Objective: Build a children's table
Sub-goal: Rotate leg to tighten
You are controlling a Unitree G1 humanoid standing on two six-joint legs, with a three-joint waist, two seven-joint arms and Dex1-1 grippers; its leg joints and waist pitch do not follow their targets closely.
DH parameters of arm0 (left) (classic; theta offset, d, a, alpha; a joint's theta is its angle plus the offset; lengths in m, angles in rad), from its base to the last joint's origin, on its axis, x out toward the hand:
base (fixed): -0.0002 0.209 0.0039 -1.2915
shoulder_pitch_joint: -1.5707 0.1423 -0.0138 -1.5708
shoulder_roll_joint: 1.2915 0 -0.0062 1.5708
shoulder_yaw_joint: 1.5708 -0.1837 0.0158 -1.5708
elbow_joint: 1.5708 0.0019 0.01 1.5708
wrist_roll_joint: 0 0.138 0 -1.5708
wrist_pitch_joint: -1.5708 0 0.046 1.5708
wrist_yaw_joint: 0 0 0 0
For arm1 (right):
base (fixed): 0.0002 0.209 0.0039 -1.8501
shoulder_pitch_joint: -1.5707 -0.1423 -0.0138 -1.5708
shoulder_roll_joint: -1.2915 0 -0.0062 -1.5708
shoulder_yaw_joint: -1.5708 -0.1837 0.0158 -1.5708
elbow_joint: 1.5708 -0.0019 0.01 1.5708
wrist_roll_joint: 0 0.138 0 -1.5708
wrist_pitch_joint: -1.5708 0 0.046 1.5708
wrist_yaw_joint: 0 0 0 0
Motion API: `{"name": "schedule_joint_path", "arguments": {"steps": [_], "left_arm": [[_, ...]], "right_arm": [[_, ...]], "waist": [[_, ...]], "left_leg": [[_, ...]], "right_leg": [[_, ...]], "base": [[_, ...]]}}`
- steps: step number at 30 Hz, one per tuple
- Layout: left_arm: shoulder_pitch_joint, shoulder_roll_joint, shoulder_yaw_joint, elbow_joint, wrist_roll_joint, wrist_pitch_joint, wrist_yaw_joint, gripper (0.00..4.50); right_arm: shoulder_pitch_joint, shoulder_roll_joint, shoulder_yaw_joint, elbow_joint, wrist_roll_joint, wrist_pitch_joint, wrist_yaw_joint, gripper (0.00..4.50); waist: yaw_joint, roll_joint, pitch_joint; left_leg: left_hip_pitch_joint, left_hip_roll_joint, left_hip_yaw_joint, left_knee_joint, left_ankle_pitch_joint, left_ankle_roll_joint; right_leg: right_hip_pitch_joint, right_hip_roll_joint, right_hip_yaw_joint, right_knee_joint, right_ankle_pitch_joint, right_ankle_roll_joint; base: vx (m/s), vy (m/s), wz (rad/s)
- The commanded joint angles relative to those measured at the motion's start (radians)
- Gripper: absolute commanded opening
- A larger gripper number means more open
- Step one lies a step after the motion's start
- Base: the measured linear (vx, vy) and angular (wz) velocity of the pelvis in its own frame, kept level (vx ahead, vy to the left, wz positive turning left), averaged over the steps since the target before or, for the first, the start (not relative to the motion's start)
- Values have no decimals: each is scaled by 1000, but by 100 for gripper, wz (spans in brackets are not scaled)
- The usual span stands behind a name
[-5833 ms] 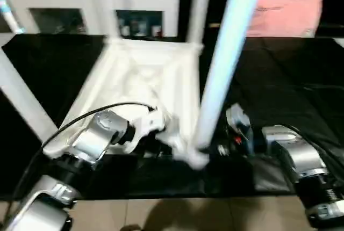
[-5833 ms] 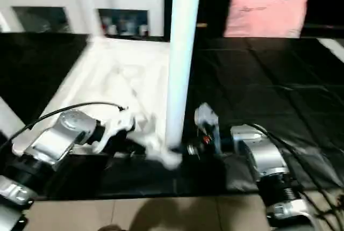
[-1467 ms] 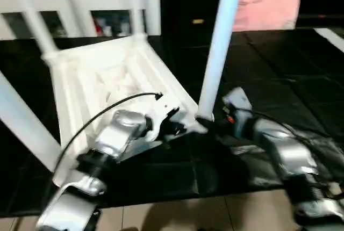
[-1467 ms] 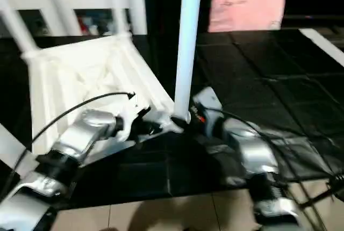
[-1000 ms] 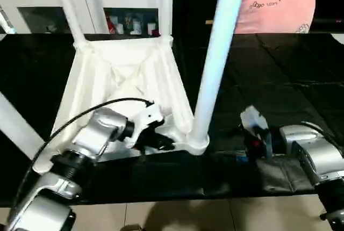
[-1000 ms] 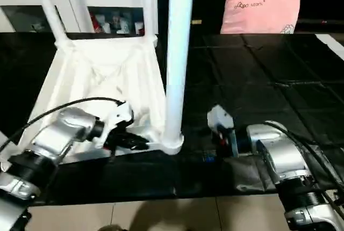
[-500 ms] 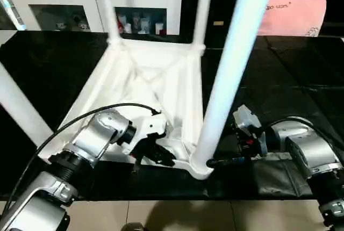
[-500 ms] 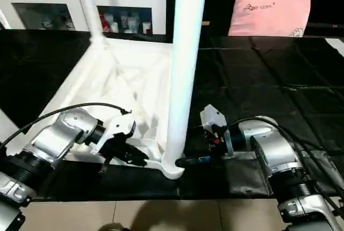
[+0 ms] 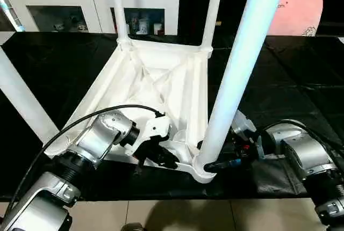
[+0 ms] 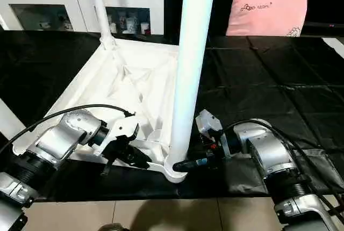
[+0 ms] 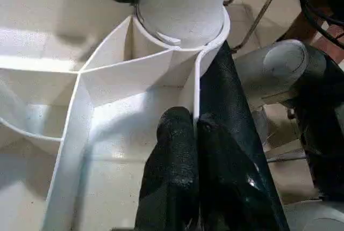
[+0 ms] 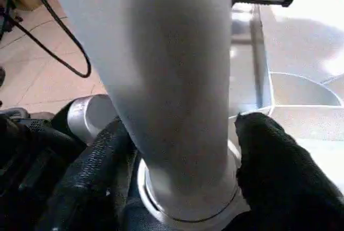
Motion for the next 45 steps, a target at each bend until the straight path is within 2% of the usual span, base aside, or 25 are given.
{"name": "schedule_joint_path", "arguments": {"steps": [1, 6, 9, 12, 13, 15, 17, 19, 20, 21, 23, 25, 27, 30, 31, 34, 36, 37, 40, 41, 42, 43, 44, 45], "left_arm": [[-19, -14, -11, -16, -18, -14, -32, 0], [-17, -16, -8, -6, -12, -14, -16, 0], [-9, -30, 2, -10, -11, 28, 27, 0], [-3, -90, 57, -26, -27, 145, 164, 0], [-1, -98, 63, -31, -28, 159, 181, 0], [2, -110, 71, -40, -28, 178, 210, 0], [4, -157, 95, -50, -32, 236, 285, 0], [11, -217, 104, -58, -25, 270, 370, 0], [14, -229, 103, -57, -20, 269, 387, 0], [14, -238, 95, -53, -12, 253, 395, 0], [15, -246, 84, -51, -2, 231, 403, 0], [13, -246, 73, -47, -4, 198, 386, 0], [13, -225, 46, -44, 10, 147, 349, 0], [17, -204, 30, -39, 25, 107, 315, 0], [17, -201, 29, -39, 25, 103, 310, 0], [18, -160, 19, -19, 33, 24, 251, 0], [12, -140, 14, 6, 46, -28, 231, 0], [6, -133, 12, 21, 50, -46, 222, 0], [-25, -114, 12, 93, 68, -115, 214, 0], [-33, -112, 13, 113, 75, -132, 213, 0], [-33, -112, 13, 113, 75, -132, 213, 0], [-47, -109, 17, 146, 84, -161, 214, 0], [-58, -108, 20, 168, 88, -177, 213, 0], [-71, -108, 25, 195, 91, -199, 211, 0]], "right_arm": [[-23, 0, 6, -2, 6, -1, 0, 267], [-11, 1, 6, -16, 14, 9, 3, 231], [16, 8, -2, -40, 25, 18, -11, 217], [53, 52, -35, -55, 25, 49, -130, 209], [58, 62, -41, -55, 21, 47, -154, 207], [66, 78, -51, -54, 16, 54, -198, 206], [79, 123, -73, -40, -14, 48, -323, 204], [92, 177, -88, -27, -69, 63, -493, 203], [95, 194, -93, -28, -80, 73, -537, 202], [98, 212, -102, -37, -86, 89, -580, 200], [102, 234, -112, -53, -92, 109, -633, 199], [99, 241, -110, -60, -106, 96, -663, 198], [95, 241, -109, -63, -91, 94, -636, 198], [101, 243, -119, -92, -65, 132, -624, 198], [102, 242, -119, -97, -65, 137, -625, 253], [120, 215, -113, -131, -63, 169, -615, 269], [132, 198, -119, -153, -47, 179, -594, 295], [137, 188, -119, -163, -49, 172, -587, 307], [166, 142, -129, -210, -27, 163, -531, 331], [174, 133, -135, -225, -14, 170, -514, 341], [174, 133, -135, -225, -14, 170, -514, 341], [193, 110, -144, -253, 3, 153, -480, 357], [209, 95, -153, -276, 19, 145, -457, 366], [227, 75, -165, -304, 44, 153, -433, 374]], "waist": [[-8, -6, -70], [-8, -6, -70], [-7, -1, -70], [-7, 3, -69], [-9, -1, -69], [-13, 2, -67], [-25, -1, -63], [-42, -4, -64], [-56, -9, -63], [-63, -9, -65], [-74, -7, -64], [-76, -5, -63], [-73, 4, -63], [-75, 6, -63], [-75, 7, -64], [-72, 7, -66], [-56, 7, -69], [-51, 10, -68], [-40, 16, -67], [-31, 15, -68], [-29, 13, -67], [-29, 16, -68], [-25, 15, -68], [-20, 13, -69]], "left_leg": [[1, 44, -6, -67, -146, 67], [1, 45, -6, -68, -146, 65], [2, 44, -6, -67, -150, 61], [3, 45, -7, -69, -166, 51], [3, 43, -8, -69, -172, 44], [-1, 37, -10, -70, -186, 42], [-2, 35, -10, -71, -198, 37], [-8, 32, -13, -71, -187, 25], [-11, 28, -14, -71, -184, 23], [-9, 24, -12, -67, -185, 30], [-9, 22, -13, -67, -187, 43], [-5, 23, -12, -66, -198, 53], [-2, 27, -14, -69, -215, 58], [-1, 33, -17, -74, -229, 54], [-2, 35, -17, -75, -228, 52], [-3, 35, -16, -75, -212, 54], [1, 38, -11, -71, -179, 61], [0, 37, -12, -72, -173, 65], [5, 39, -9, -75, -199, 53], [12, 43, -9, -76, -211, 47], [9, 43, -10, -77, -218, 44], [5, 43, -11, -78, -215, 42], [10, 40, -7, -75, -218, 46], [13, 42, -7, -74, -216, 45]], "right_leg": [[60, -66, 58, -63, -315, -172], [60, -66, 59, -62, -308, -173], [60, -66, 59, -62, -305, -176], [59, -67, 59, -65, -314, -176], [61, -66, 56, -67, -326, -171], [65, -65, 53, -74, -371, -149], [62, -67, 50, -83, -415, -131], [67, -65, 46, -84, -439, -114], [67, -63, 43, -88, -459, -98], [66, -64, 42, -93, -475, -89], [63, -63, 42, -97, -490, -80], [58, -61, 42, -101, -501, -76], [55, -61, 42, -101, -493, -78], [56, -60, 44, -96, -453, -93], [57, -61, 46, -92, -428, -103], [59, -64, 51, -86, -384, -124], [58, -64, 57, -76, -307, -151], [59, -62, 56, -75, -300, -154], [57, -64, 57, -78, -317, -148], [55, -65, 58, -78, -322, -144], [57, -65, 59, -75, -315, -149], [60, -67, 58, -74, -312, -150], [57, -64, 59, -83, -319, -136], [56, -66, 61, -79, -312, -139]], "base": [[0, 0, 0], [0, 0, 0], [0, 0, 0], [0, 0, 0], [0, 0, 0], [0, 0, 0], [0, 0, 0], [0, 0, 0], [0, 0, 0], [0, 0, 0], [0, 0, 0], [0, 0, 0], [0, 0, 0], [0, 0, 0], [0, 0, 0], [0, 0, 0], [0, 0, 0], [0, 0, 0], [0, 0, 0], [0, 0, 0], [0, 0, 0], [0, 0, 0], [0, 0, 0], [0, 0, 0]]}}
